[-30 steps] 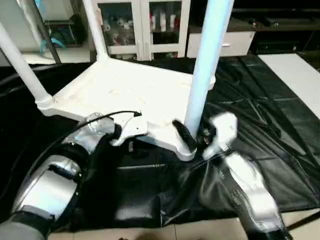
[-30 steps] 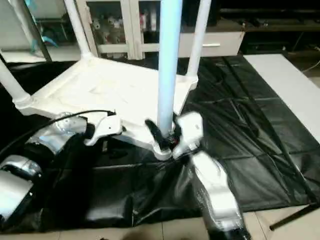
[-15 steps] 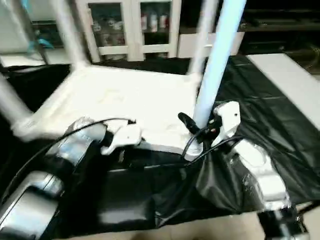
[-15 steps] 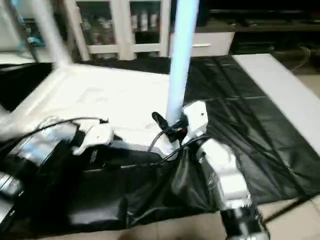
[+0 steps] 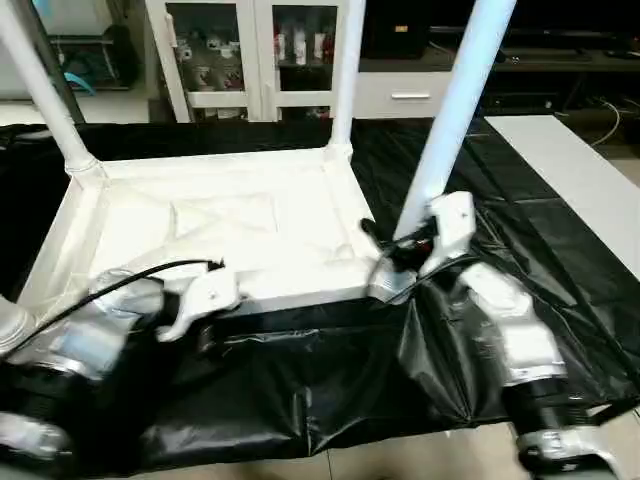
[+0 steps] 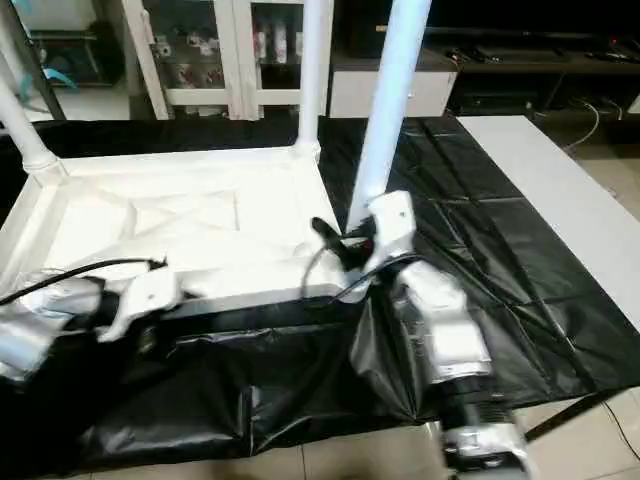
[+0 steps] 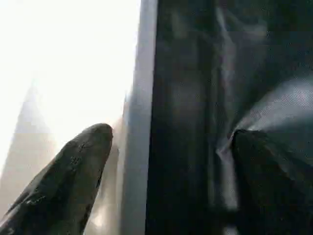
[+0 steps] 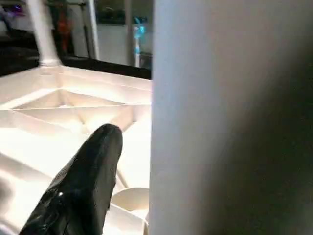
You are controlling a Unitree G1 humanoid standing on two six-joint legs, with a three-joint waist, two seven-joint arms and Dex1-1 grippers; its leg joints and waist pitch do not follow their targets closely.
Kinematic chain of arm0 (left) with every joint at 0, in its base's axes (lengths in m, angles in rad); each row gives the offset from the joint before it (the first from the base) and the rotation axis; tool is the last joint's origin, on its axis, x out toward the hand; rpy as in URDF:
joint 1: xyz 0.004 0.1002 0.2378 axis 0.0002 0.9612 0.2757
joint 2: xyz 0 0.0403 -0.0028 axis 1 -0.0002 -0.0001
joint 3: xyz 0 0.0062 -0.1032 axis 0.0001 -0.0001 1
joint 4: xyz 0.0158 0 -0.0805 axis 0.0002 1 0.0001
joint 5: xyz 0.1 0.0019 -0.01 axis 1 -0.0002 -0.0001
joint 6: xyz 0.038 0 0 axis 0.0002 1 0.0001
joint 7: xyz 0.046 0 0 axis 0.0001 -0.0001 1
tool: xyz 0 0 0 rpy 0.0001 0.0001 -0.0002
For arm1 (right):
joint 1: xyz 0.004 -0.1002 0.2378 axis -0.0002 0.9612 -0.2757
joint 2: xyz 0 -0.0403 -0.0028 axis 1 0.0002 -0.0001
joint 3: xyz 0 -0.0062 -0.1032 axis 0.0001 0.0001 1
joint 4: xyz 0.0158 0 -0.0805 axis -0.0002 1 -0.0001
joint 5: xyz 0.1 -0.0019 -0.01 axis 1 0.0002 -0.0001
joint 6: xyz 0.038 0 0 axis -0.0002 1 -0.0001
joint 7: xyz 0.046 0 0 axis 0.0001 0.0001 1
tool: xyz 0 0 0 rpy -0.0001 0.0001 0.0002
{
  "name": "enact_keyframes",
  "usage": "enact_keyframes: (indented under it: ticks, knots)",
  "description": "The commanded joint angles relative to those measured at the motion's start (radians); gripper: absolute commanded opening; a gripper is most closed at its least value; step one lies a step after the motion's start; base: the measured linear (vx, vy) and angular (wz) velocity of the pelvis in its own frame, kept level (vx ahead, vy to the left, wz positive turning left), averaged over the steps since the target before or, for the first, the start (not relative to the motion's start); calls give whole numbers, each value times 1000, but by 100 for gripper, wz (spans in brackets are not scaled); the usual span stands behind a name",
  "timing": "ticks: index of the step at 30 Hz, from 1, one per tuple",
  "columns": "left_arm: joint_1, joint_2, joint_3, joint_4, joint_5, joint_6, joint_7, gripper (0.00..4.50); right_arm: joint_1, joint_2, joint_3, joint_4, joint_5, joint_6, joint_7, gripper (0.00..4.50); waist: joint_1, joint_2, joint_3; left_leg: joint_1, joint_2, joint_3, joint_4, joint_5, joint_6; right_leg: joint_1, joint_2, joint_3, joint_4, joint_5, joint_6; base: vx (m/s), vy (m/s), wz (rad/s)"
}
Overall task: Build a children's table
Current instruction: Rotate table base
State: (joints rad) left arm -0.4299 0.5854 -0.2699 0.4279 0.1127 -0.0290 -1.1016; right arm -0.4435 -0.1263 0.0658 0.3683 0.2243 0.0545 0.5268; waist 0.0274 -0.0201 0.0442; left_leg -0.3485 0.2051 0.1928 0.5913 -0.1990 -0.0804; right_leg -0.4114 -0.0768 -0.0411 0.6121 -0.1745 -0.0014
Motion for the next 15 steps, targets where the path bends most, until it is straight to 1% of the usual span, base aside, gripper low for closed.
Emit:
enact_keyframes:
  ticks: [1, 3, 4, 5, 6, 8, 9, 11, 12, 13, 14, 15]
  knots:
    - [-5, -23, 2, -17, -5, -2, 27, 444, -18, 40, 65, 26, -11, -5, 7, 332, 5, 7, -51, 2, 23, -15, -84, -287, -20, 37, -55, 40, -77, -302, -185, 0, 0, 0]
    - [-6, -42, 11, -40, -27, 1, 22, 444, -23, 66, 80, 43, -19, -14, 9, 332, 3, 9, -54, -1, 23, -15, -84, -273, -24, 38, -55, 40, -74, -269, -191, 0, 0, 0]
    - [-6, -42, 11, -40, -27, 1, 22, 444, -23, 66, 80, 43, -19, -14, 9, 332, 4, 7, -56, 1, 23, -13, -82, -262, -22, 37, -53, 40, -72, -242, -199, 0, 0, 0]
    - [-5, -67, 23, -77, -63, 21, 21, 444, -44, 110, 97, 97, -39, -39, 18, 332, 3, 7, -56, -1, 22, -12, -81, -258, -20, 36, -52, 41, -70, -228, -203, 0, 0, 0]
    - [-5, -67, 23, -77, -63, 21, 21, 444, -44, 110, 97, 97, -39, -39, 18, 332, 1, 12, -57, 0, 22, -11, -80, -255, -21, 35, -52, 41, -68, -206, -217, 0, 0, 0]
    - [-11, -76, 24, -83, -74, 24, 23, 444, -77, 142, 110, 162, -60, -62, 26, 332, 1, 14, -56, 0, 22, -10, -79, -252, -22, 36, -51, 40, -65, -183, -231, 0, 0, 0]
    - [-24, -73, 21, -55, -55, -2, 43, 444, -128, 167, 117, 238, -77, -88, 26, 332, -2, 14, -56, 0, 21, -10, -80, -259, -23, 35, -50, 39, -64, -185, -235, 0, 0, 0]
    - [-33, -69, 20, -33, -38, -18, 57, 444, -154, 177, 115, 271, -81, -101, 21, 332, -3, 15, -54, 2, 21, -11, -81, -270, -26, 37, -49, 39, -66, -198, -232, 0, 0, 0]
    - [-38, -66, 17, -15, -25, -35, 66, 444, -172, 182, 107, 286, -79, -110, 15, 332, -3, 11, -55, 3, 22, -11, -81, -271, -23, 36, -49, 39, -67, -197, -227, 0, 0, 0]
    - [-42, -65, 15, -3, -16, -42, 72, 444, -184, 184, 98, 289, -73, -114, 11, 332, -2, 10, -55, 3, 22, -11, -81, -268, -22, 37, -49, 39, -66, -196, -226, 0, 0, 0]
    - [-44, -65, 13, 2, -11, -44, 74, 444, -189, 183, 92, 287, -66, -117, 11, 332, 2, 14, -56, 4, 23, -11, -81, -253, -22, 38, -50, 40, -64, -179, -221, 0, 0, 0]
    - [-46, -65, 8, 4, -8, -42, 73, 444, -188, 177, 82, 264, -46, -117, 26, 332, 7, 12, -58, 7, 24, -9, -80, -225, -19, 39, -49, 39, -59, -137, -225, 0, 0, 0]
